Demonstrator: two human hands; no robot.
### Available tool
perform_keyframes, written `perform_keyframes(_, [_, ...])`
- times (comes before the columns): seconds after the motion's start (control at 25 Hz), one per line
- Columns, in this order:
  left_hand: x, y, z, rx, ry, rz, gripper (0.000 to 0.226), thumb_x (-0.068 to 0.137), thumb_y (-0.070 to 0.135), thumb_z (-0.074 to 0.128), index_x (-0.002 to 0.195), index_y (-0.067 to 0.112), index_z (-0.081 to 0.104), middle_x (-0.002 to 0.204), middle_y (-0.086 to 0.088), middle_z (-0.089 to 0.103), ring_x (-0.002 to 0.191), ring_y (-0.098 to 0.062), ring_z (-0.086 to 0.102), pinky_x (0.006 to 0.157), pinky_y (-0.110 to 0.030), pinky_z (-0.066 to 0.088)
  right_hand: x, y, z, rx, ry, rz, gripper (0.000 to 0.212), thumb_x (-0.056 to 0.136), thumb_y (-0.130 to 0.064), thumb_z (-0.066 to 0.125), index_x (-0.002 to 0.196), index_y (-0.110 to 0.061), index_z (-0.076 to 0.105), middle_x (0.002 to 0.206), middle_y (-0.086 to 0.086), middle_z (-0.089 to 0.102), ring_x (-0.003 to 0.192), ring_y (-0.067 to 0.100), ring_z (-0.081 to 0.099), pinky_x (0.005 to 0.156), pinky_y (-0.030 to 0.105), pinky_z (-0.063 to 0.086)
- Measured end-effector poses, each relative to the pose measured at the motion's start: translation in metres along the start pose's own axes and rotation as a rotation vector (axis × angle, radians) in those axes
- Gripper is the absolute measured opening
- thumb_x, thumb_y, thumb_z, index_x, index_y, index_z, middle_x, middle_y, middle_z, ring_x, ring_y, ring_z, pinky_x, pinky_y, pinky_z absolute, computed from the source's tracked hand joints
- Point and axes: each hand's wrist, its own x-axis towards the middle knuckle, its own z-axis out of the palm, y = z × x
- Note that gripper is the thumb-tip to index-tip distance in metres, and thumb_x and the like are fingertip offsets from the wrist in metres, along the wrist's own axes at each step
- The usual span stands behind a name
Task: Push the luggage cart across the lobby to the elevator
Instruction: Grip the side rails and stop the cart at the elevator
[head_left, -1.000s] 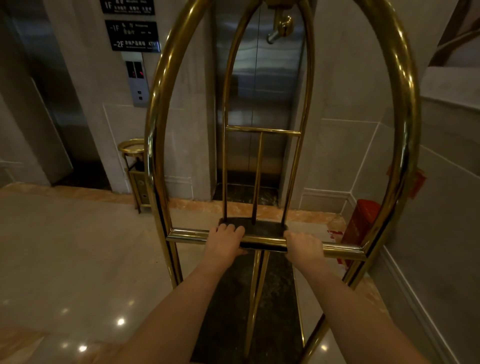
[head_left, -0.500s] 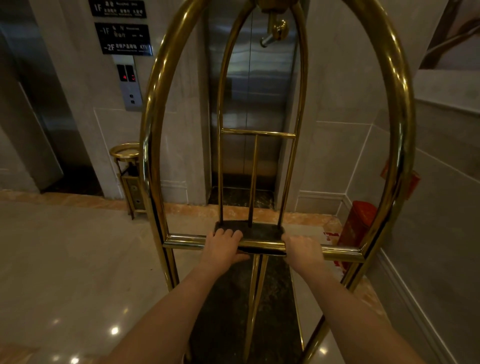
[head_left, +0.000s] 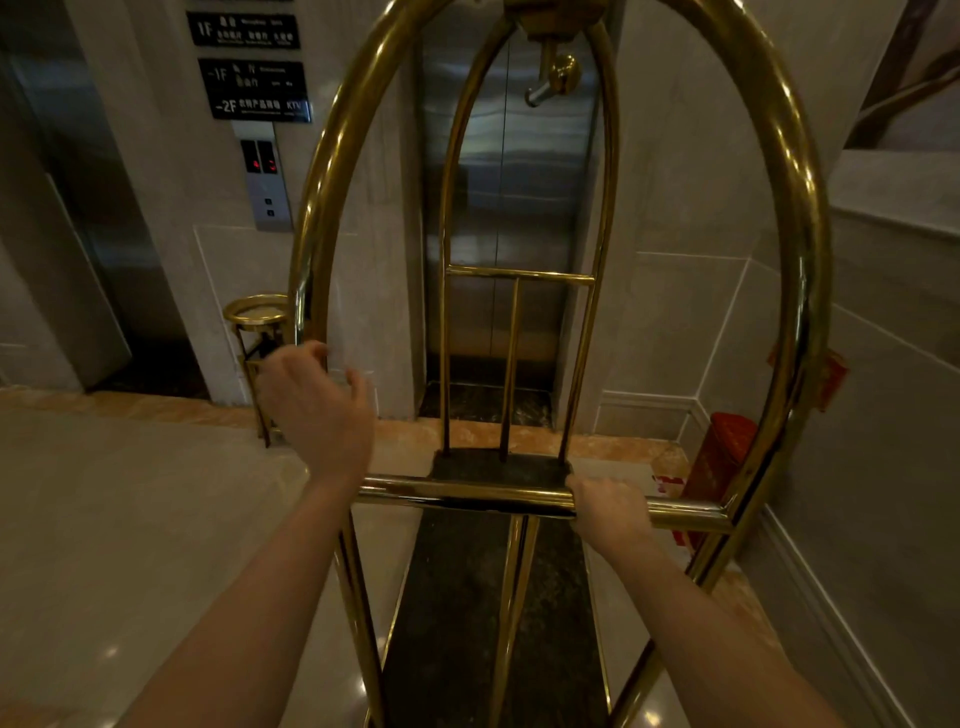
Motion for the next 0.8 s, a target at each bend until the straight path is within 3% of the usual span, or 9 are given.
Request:
perform_keyframes(0.04, [0.011, -0.005, -0.002, 0.005, 0.029, -0.067, 0.043, 0.077, 0.019, 0.067, 0.112, 0.004, 0.047, 0.114, -0.021, 0.05, 0.106, -0.034, 0.045, 0.085, -0.044, 0.038, 0.001, 0.0, 0.0, -0.003, 0.0, 0.0, 0.025, 0.085, -0.028, 0.068, 0.107, -0.03, 0.057, 0.085, -0.006, 0.062, 0.077, 0.015, 0.06, 0.069, 0.03, 0.048])
perform_keyframes(0.12, [0.023, -0.014, 0.001, -0.006, -0.057, -0.169, 0.059, 0.078, 0.021, 0.069, 0.126, 0.003, 0.041, 0.125, -0.021, 0.048, 0.113, -0.035, 0.046, 0.09, -0.049, 0.041, 0.002, 0.0, 0.001, -0.005, 0.0, 0.002, 0.024, 0.085, -0.028, 0.068, 0.107, -0.029, 0.057, 0.086, -0.005, 0.062, 0.078, 0.014, 0.061, 0.071, 0.031, 0.05])
perform_keyframes(0.24, [0.026, -0.02, 0.013, -0.126, -0.26, -0.305, 0.053, 0.088, 0.019, 0.062, 0.133, 0.012, 0.034, 0.118, -0.015, 0.058, 0.101, -0.032, 0.059, 0.08, -0.047, 0.049, 0.004, 0.0, 0.002, 0.006, -0.008, 0.013, 0.025, 0.084, -0.027, 0.069, 0.106, -0.03, 0.058, 0.087, -0.006, 0.063, 0.079, 0.015, 0.061, 0.073, 0.033, 0.051])
perform_keyframes(0.6, [0.027, -0.025, 0.017, -0.128, -0.306, -0.267, 0.038, 0.093, 0.018, 0.055, 0.124, 0.015, 0.034, 0.116, -0.014, 0.057, 0.098, -0.032, 0.059, 0.073, -0.045, 0.047, 0.006, -0.001, 0.005, 0.033, 0.02, 0.063, 0.028, 0.082, -0.029, 0.07, 0.106, -0.026, 0.057, 0.089, -0.007, 0.06, 0.08, 0.014, 0.058, 0.071, 0.029, 0.044])
perform_keyframes(0.8, [0.028, -0.028, 0.017, -0.101, -0.333, -0.288, 0.041, 0.093, 0.018, 0.055, 0.127, 0.013, 0.033, 0.117, -0.017, 0.056, 0.099, -0.036, 0.059, 0.073, -0.05, 0.046, -0.011, -0.004, -0.008, 0.185, -0.054, 0.088, 0.041, 0.085, -0.038, 0.064, 0.121, -0.023, 0.052, 0.114, -0.003, 0.058, 0.108, 0.021, 0.053, 0.097, 0.042, 0.04])
